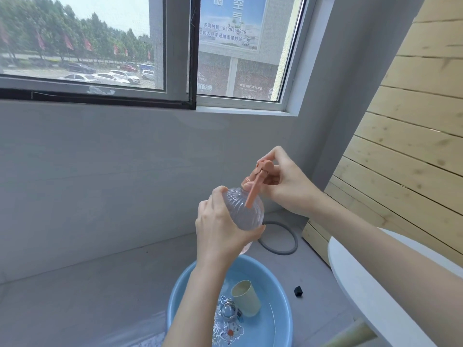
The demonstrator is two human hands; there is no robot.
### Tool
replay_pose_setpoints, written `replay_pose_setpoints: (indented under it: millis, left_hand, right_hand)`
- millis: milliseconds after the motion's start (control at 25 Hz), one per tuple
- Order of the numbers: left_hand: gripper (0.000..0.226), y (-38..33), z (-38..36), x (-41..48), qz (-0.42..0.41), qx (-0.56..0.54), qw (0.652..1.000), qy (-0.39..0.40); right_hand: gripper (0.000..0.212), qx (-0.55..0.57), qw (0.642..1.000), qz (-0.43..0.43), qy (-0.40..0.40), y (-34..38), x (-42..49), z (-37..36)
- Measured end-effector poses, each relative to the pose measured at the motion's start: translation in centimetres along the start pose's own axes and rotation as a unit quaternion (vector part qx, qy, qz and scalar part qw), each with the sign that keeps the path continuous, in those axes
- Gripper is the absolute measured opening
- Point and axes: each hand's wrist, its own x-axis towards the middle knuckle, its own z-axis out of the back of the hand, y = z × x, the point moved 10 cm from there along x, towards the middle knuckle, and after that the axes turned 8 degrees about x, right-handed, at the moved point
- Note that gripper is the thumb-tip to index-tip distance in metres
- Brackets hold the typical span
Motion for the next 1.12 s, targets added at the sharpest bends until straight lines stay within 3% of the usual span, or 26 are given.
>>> replay_pose_setpoints:
  millis: [120, 280, 400, 560, 760, 920, 1040, 1120]
  left_hand:
    - [0.091, -0.1, 0.1, 0.0, 0.009, -0.007, 1.0, -0.014]
    - [0.092, -0.5, 0.5, -0.1, -0.004, 0.009, 1.0, -0.023]
    - [0.091, -0.6, 0.4, -0.1, -0.009, 0.008, 1.0, -0.006]
    - [0.093, -0.4, 0.4, 0.0, -0.009, -0.003, 1.0, 0.004]
    - [0.093, -0.3, 0.2, -0.1, -0.01, 0.019, 1.0, -0.008]
    - [0.093, -0.2, 0.0, -0.1, -0.002, 0.016, 1.0, -0.015]
    - [0.094, -0.1, -0.3, -0.1, 0.003, 0.009, 1.0, -0.01]
    - [0.093, 0.1, -0.4, 0.0, 0.005, 0.002, 1.0, -0.006]
  right_hand:
    - [0.045, -0.051, 0.999, 0.002, -0.005, 0.4, 0.5, -0.5]
    - [0.022, -0.109, 0.993, -0.033, -0.014, 0.5, 1.1, -0.4]
    - [0.019, -0.154, 0.986, -0.03, 0.05, 1.7, 1.6, -0.4]
    - [0.024, -0.117, 0.988, -0.012, 0.1, 2.6, 1.9, -0.6]
    - [0.028, -0.182, 0.982, -0.005, 0.051, 1.7, 1.3, -0.8]
    - [0.043, -0.231, 0.972, 0.028, -0.034, 2.2, 1.0, -0.2]
    - [0.043, -0.375, 0.925, 0.019, -0.056, 2.6, 1.0, -0.2]
    - [0.031, -0.407, 0.913, 0.011, -0.01, 2.7, 1.4, -0.4]
